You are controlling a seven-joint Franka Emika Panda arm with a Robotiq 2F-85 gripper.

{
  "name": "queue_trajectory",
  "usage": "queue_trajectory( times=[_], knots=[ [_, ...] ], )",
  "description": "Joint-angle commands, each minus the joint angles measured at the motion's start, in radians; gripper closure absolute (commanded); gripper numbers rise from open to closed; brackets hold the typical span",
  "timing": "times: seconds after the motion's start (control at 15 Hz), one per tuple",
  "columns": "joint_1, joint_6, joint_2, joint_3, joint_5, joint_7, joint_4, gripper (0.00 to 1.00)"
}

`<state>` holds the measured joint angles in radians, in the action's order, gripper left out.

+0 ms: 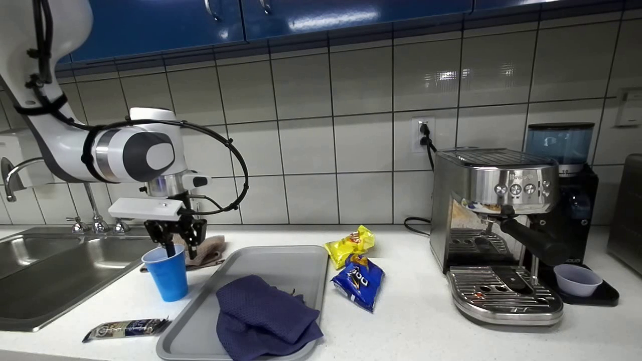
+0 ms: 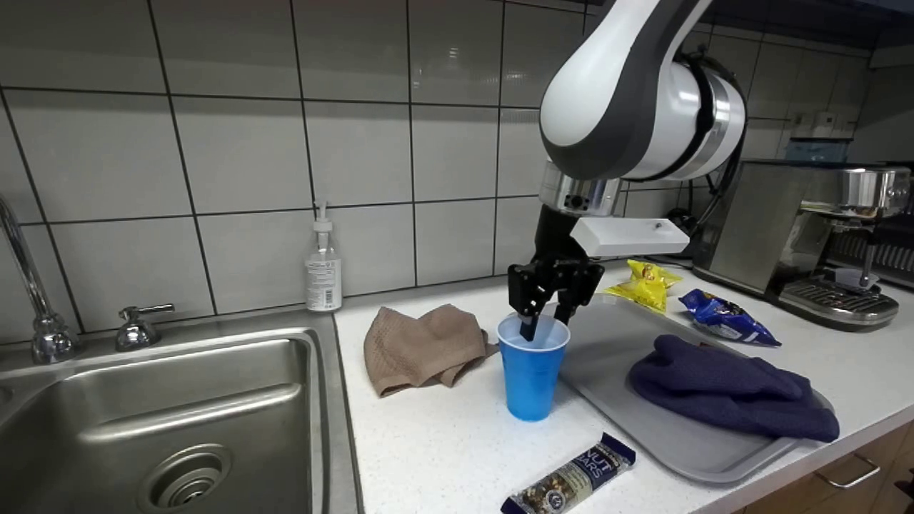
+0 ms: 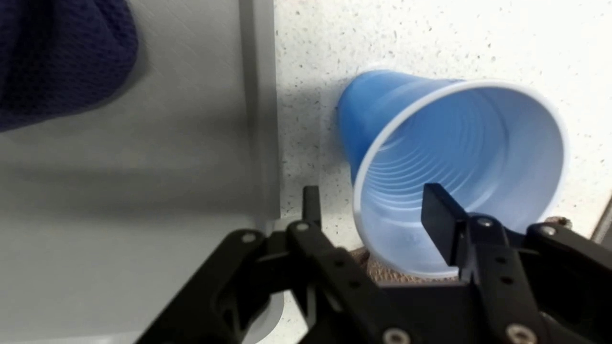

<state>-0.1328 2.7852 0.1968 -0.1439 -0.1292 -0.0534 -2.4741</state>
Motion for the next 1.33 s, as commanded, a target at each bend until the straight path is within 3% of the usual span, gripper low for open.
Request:
queue_trajectory(
  times=[0.0, 0.27, 0.93, 1.27],
  knots=[
    [-0.008, 0.011, 0.002, 0.002, 0.034, 0.041, 0.009, 0.73],
    [-0.007, 0.012, 0.002, -0.003, 0.034, 0.039, 0.011, 1.0],
    [0.019, 0.019, -0.031, -0.028, -0.04, 0.005, 0.03, 0.99],
    [0.034, 0.028, -0.03, -0.002, -0.053, 0.031, 0.066, 0.99]
  ],
)
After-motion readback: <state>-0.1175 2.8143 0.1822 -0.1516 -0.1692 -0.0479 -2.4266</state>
